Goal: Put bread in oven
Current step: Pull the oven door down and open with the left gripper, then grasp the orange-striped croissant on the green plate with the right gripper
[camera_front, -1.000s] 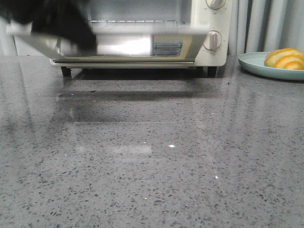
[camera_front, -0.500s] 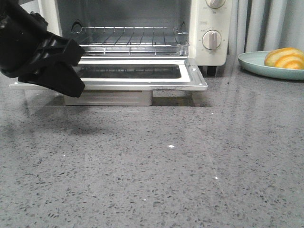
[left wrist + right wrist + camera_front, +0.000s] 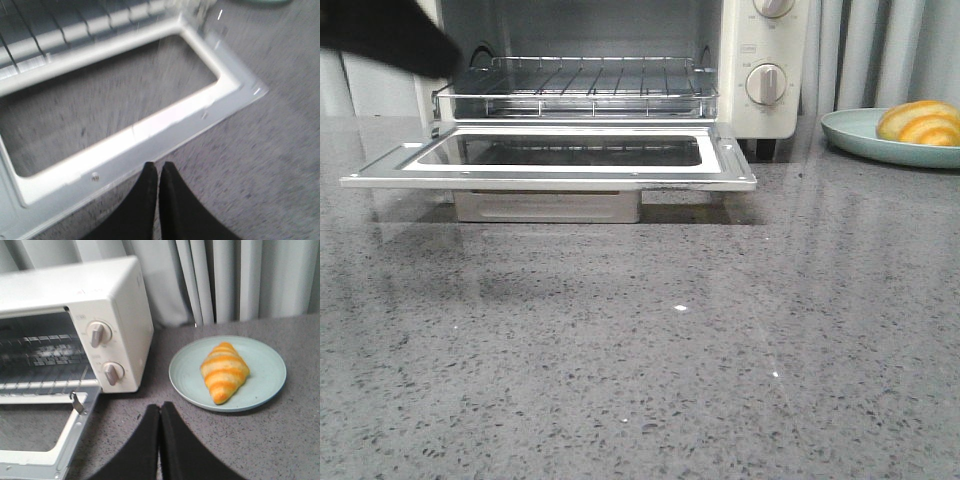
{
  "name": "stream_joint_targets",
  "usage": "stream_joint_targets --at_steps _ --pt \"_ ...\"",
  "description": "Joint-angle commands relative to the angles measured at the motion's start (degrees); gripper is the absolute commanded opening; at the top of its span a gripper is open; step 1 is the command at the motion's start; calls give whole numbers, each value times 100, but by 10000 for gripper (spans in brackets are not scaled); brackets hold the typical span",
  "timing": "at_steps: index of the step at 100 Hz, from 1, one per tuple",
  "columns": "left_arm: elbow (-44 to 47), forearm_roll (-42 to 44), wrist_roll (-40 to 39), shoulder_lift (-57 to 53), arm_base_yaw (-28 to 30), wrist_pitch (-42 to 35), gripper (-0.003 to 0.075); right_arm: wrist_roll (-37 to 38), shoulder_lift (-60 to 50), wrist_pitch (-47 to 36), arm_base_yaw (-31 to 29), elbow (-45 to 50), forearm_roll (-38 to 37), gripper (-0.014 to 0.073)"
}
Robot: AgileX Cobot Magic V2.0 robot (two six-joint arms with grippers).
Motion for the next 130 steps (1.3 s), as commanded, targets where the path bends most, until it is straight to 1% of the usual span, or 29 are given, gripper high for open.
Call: stream_joint_targets --at_steps 1,6,11,16,21,24,28,31,35,51,69,75,81,86,90,91,93,96,97,107,118,130 --pt "-174 -184 -4 -666 17 -187 -22 -27 791 304 -56 -963 -239 -44" --pt "-174 -184 -4 -990 17 -147 -21 -27 1327 643 -145 -1467 -346 -29" --pt "-174 -184 -4 -1298 17 -114 -21 -27 1848 946 -262 -2000 -425 15" --pt "-174 -184 -4 -1575 17 -99 -21 -27 2429 1180 -391 -2413 -425 89" --pt "-174 -184 -4 -1852 17 -86 -21 -27 2920 1326 -507 -2761 -425 190" --pt "-174 -184 -4 -1981 17 -72 -22 -27 3193 1372 -570 -2935 -425 237" --pt "-174 -184 -4 -2154 17 -57 -22 -27 3581 1416 -613 -3172 -425 293" --pt "-174 -184 -4 -2256 17 -40 -22 -27 3826 1428 -642 -3318 -425 317" --pt "-174 -184 -4 -2379 17 -42 -22 -27 4185 1495 -656 -3524 -425 330" --pt "-174 -184 -4 -2593 17 16 -22 -27 5367 1663 -667 -4171 -425 329" --pt "-174 -184 -45 -2593 17 334 -22 -14 6276 1663 -667 -4566 -497 328" --pt "-174 -184 -150 -2593 17 413 -22 299 6499 1733 -679 -4582 -747 328" --pt "-174 -184 -202 -2593 17 475 -22 843 6639 1884 -688 -4582 -1225 313" --pt "-174 -184 -245 -2593 17 517 -22 1157 6719 1971 -688 -4582 -1477 244" --pt "-174 -184 -283 -2593 17 544 -22 1183 6730 1985 -703 -4582 -1504 141" --pt "-174 -184 -300 -2593 17 544 -22 1183 6730 1985 -702 -4582 -1504 100" --pt "-174 -184 -298 -2593 17 555 -22 1183 6730 1975 -715 -4582 -1492 57" --pt "-174 -184 -298 -2593 17 554 -22 1183 6730 1941 -724 -4582 -1464 -55" --pt "-174 -184 -298 -2593 17 554 -22 1183 6715 1926 -724 -4582 -1437 -77" --pt "-174 -184 -298 -2593 17 543 -22 1198 6465 1768 -728 -4582 -1291 -66" --pt "-174 -184 -298 -2600 17 543 -22 1168 5779 1621 -698 -4582 -1278 -67" --pt "-174 -184 -298 -2607 17 518 -22 714 4716 1545 -374 -4582 -1278 -67"
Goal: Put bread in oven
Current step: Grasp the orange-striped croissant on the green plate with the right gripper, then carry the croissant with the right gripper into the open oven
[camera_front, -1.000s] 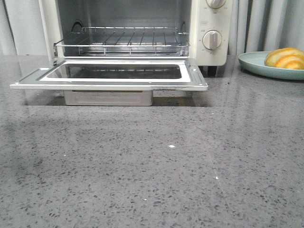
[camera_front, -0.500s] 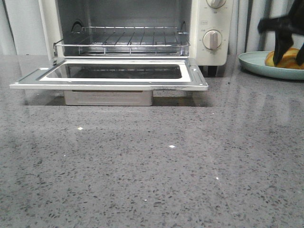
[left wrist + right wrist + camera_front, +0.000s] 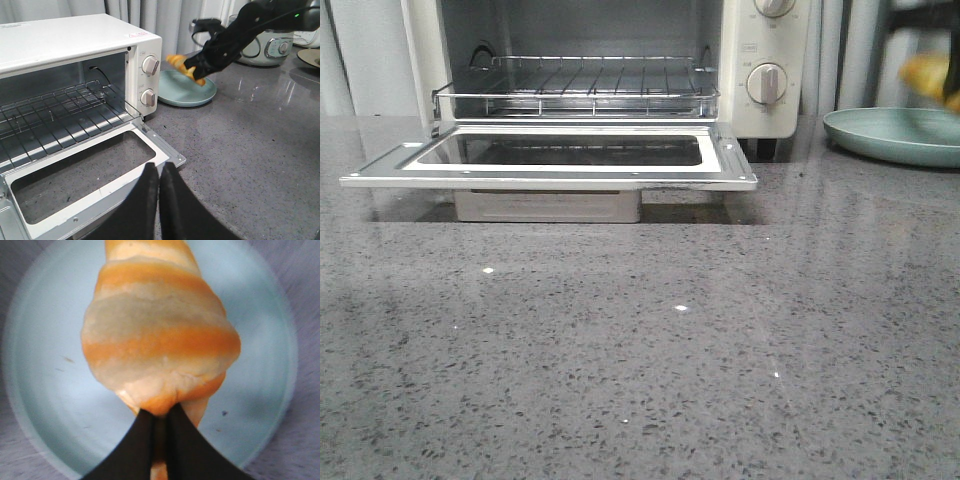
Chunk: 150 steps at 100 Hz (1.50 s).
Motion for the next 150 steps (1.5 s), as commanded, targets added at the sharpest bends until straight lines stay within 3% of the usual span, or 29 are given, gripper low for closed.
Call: stream_joint_targets --at_steps 1,10,24,36,50,73,97,144,150 --pt "-174 -158 -45 -14 17 -334 -22 -280 -1144 -372 253 -187 -87 -67" --pt "-174 -94 -45 -14 17 -459 -22 -661 -1942 -436 771 -187 -29 -67" --pt "-174 45 -45 -14 17 -809 -21 -1566 -2652 -757 2063 -187 400 -67" --pt "-174 85 -45 -14 17 -1051 -21 -1831 -2580 -801 3200 -187 446 -67" --pt "-174 85 -45 -14 17 -1026 -21 -1848 -1951 -674 3839 -187 434 -67" --pt "-174 85 -45 -28 17 -848 -21 -2138 -691 -875 3898 -187 375 -67" --pt "-174 85 -45 -28 17 -533 -21 -2151 95 -1301 3811 -382 -529 -67" --pt "-174 -12 -45 -49 17 -446 -21 -1971 832 -1325 3109 -1217 -530 -65" --pt "-174 -12 -45 -49 17 -423 -21 -1971 875 -1325 3012 -1217 -517 -29"
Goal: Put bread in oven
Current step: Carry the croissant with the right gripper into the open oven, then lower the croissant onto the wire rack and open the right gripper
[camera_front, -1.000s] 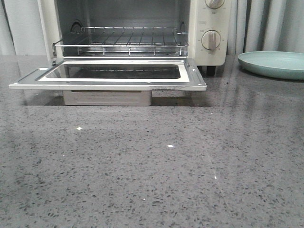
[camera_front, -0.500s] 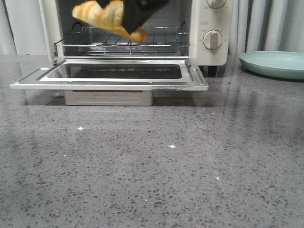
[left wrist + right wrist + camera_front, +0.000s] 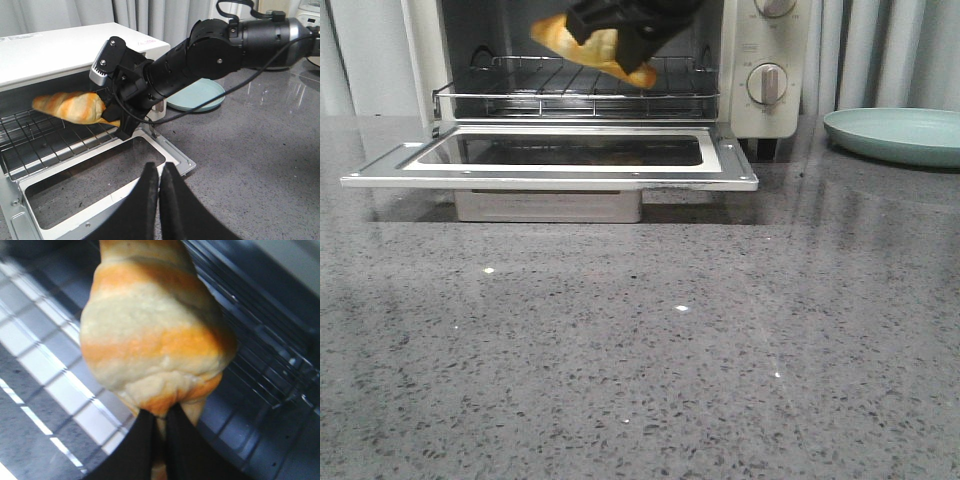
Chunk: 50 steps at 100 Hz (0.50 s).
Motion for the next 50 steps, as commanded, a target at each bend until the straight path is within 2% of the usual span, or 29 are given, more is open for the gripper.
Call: stream_joint_targets --at_steps 1,4,8,11,18,21,25,28,41,50 --pt "-174 -191 -45 -5 17 -283 -21 61 -233 -342 -173 -218 -76 -21" --pt "-174 -191 -45 -5 17 -283 -21 61 -220 -373 -209 -218 -50 23" --pt "-174 -191 -45 -5 17 -283 -21 61 -209 -400 -241 -218 -6 124" --pt "-174 -191 -45 -5 17 -283 -21 61 -209 -426 -250 -218 22 209" --pt "-174 -161 -45 -5 17 -283 -21 61 -209 -503 -250 -218 20 468" --pt "-174 -129 -45 -5 17 -283 -21 61 -209 -516 -250 -218 20 548" --pt "-174 -90 -45 -5 17 -283 -21 61 -209 -516 -250 -218 20 636" --pt "-174 -75 -45 -5 17 -307 -22 61 -209 -516 -250 -218 41 666" --pt "-174 66 -55 -89 17 -557 -22 73 -335 -205 -250 -218 528 609" --pt "-174 202 -172 -297 100 -827 -22 73 -534 94 -250 -196 745 468"
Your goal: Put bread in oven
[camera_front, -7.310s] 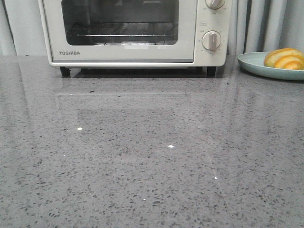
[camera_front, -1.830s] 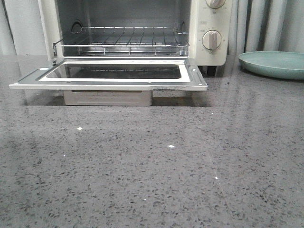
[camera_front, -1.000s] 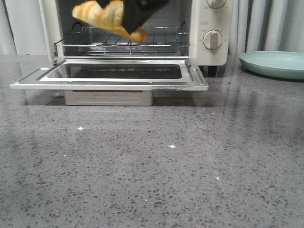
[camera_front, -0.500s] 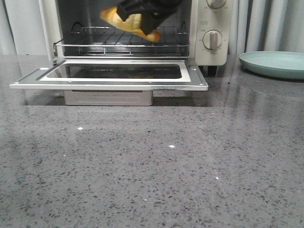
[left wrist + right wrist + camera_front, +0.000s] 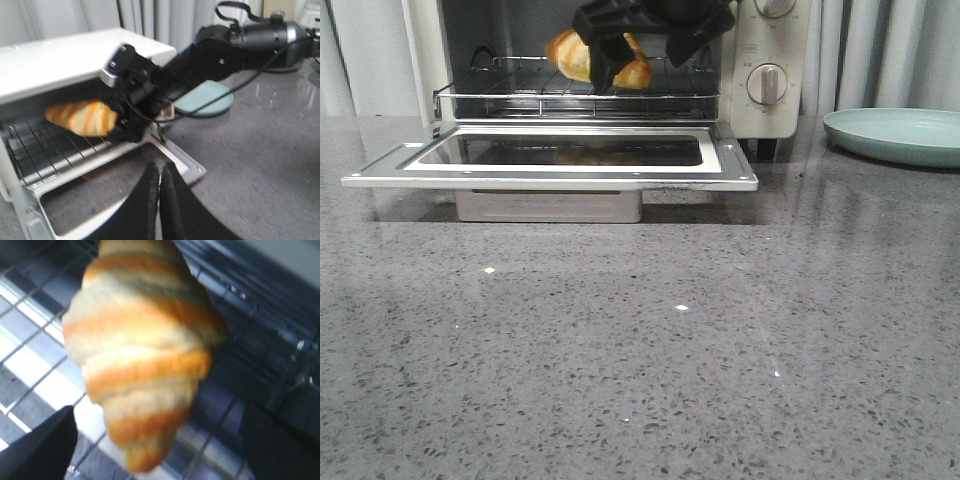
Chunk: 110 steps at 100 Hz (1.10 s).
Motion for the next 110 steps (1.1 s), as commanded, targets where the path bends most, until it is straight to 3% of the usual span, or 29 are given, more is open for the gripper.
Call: stream_joint_targets --at_steps 1,5,17,19,37,59,71,93,110 --pt "-174 5 -154 -188 91 -631 -22 40 -575 -20 -86 -130 132 435" --pt "-174 131 -254 -325 169 -696 -22 40 -704 102 -86 -113 161 341" --pt "-119 622 -429 -755 452 -713 -22 14 -1225 323 -12 101 331 -47" --pt "-87 702 -461 -843 508 -713 -22 -13 -1351 325 22 190 393 -77" --pt "542 1165 -819 -1777 1010 -713 -22 -318 -2783 421 514 1635 450 -55" --pt "1589 1164 -856 -2770 1363 -678 -22 -319 -5472 -843 819 4215 433 -55" --pt "1976 1164 -856 -2992 1373 -678 -21 -319 -7037 -1007 798 5260 361 -55" --pt "2270 1126 -856 -2988 1373 -666 -21 -307 -9378 -873 440 6234 260 -55" --pt "2270 698 -856 -2988 1373 -637 -21 -307 -10181 -869 203 6635 233 -55"
